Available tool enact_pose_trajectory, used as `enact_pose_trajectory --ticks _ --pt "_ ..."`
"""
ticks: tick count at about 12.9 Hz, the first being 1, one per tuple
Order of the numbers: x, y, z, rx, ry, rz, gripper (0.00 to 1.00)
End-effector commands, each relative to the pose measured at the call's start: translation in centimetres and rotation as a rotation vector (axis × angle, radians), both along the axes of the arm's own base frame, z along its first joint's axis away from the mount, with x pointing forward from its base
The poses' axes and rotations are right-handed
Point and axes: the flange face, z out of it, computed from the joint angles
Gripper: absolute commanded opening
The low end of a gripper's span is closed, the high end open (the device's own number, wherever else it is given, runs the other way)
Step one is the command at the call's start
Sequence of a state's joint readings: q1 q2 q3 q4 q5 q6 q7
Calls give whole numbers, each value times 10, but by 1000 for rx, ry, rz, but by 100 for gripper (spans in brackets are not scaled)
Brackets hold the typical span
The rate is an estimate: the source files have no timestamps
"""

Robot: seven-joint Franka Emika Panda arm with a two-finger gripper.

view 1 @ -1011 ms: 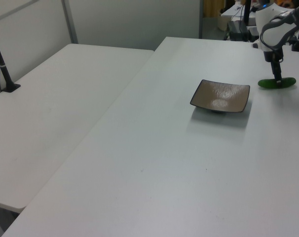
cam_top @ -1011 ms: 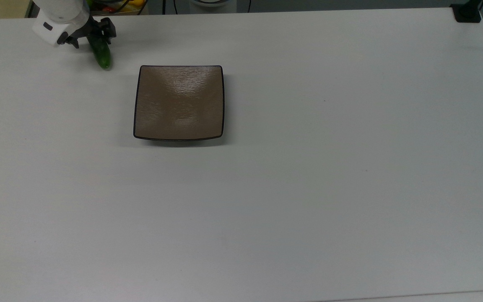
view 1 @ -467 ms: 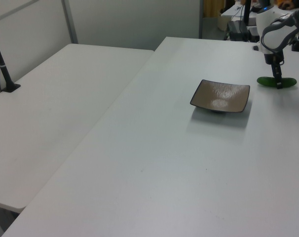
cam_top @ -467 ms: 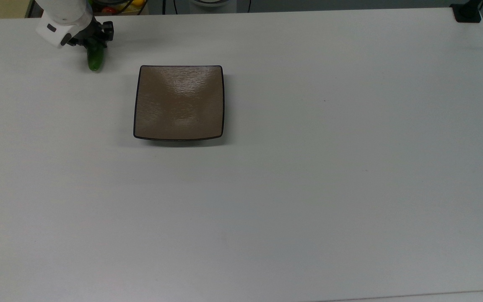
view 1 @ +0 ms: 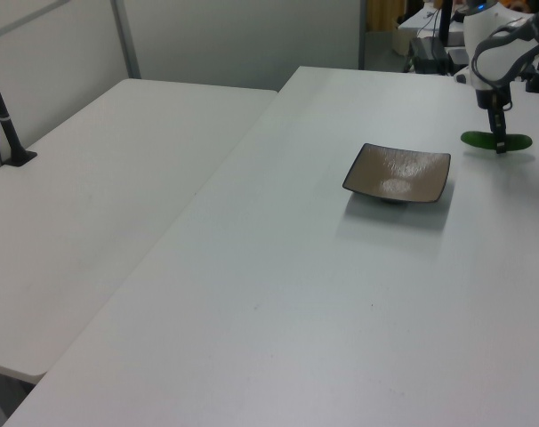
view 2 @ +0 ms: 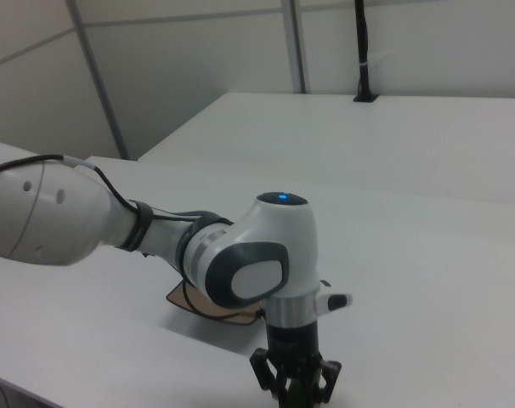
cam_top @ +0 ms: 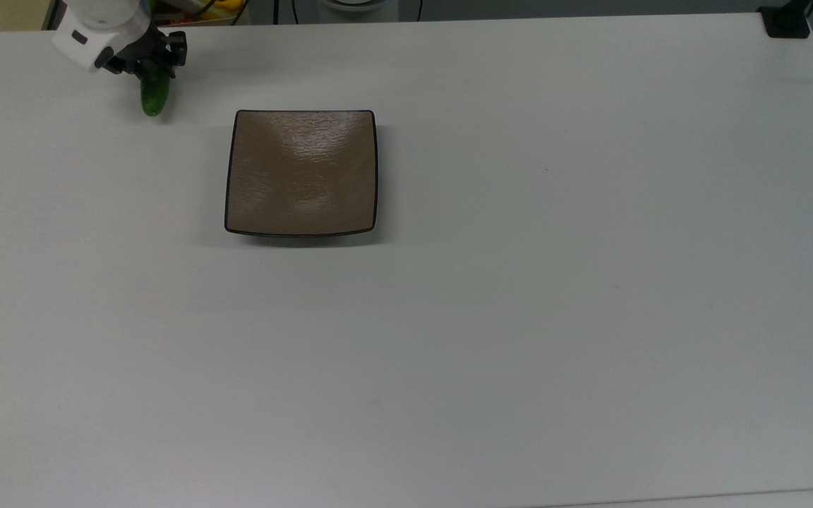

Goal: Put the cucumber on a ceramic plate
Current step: 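Carry the cucumber over the brown plate and lower it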

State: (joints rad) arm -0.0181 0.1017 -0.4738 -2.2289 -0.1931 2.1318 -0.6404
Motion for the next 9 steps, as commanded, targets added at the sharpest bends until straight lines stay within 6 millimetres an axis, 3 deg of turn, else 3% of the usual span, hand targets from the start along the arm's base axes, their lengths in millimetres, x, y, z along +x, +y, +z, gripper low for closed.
enact_pose_trajectory --ticks 1,4,6,7,9 --pt "8 19 50 14 -73 -40 42" --pt "47 51 108 177 -185 -120 42" --pt "77 94 138 218 -257 -162 42" --pt "92 118 148 212 -280 -172 42" --pt "109 154 146 218 -278 -163 42"
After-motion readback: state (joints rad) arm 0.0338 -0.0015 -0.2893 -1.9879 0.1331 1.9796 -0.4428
